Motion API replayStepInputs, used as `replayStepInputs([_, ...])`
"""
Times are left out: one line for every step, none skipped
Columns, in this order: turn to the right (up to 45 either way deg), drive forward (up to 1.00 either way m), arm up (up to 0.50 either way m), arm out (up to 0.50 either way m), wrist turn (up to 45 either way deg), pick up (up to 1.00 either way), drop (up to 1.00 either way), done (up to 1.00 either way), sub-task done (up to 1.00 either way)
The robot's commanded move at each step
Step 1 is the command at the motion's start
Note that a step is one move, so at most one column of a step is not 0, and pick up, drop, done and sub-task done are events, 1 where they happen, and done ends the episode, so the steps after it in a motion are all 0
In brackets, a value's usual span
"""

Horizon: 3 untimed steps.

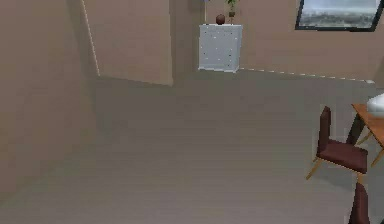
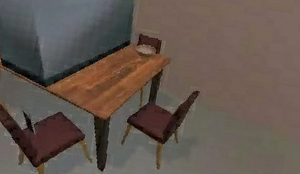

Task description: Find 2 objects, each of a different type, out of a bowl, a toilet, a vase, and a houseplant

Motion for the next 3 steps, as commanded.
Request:
replayStepInputs([0.0, 0.55, 0.0, 0.0, 0.0, 0.0, 0.0, 0.0, 0.0])
replayStepInputs([21.0, 0.0, 0.0, 0.0, 0.0, 0.0, 0.0, 0.0, 0.0])
replayStepInputs([0.0, 0.9, 0.0, 0.0, 0.0, 0.0, 0.0, 0.0, 0.0])
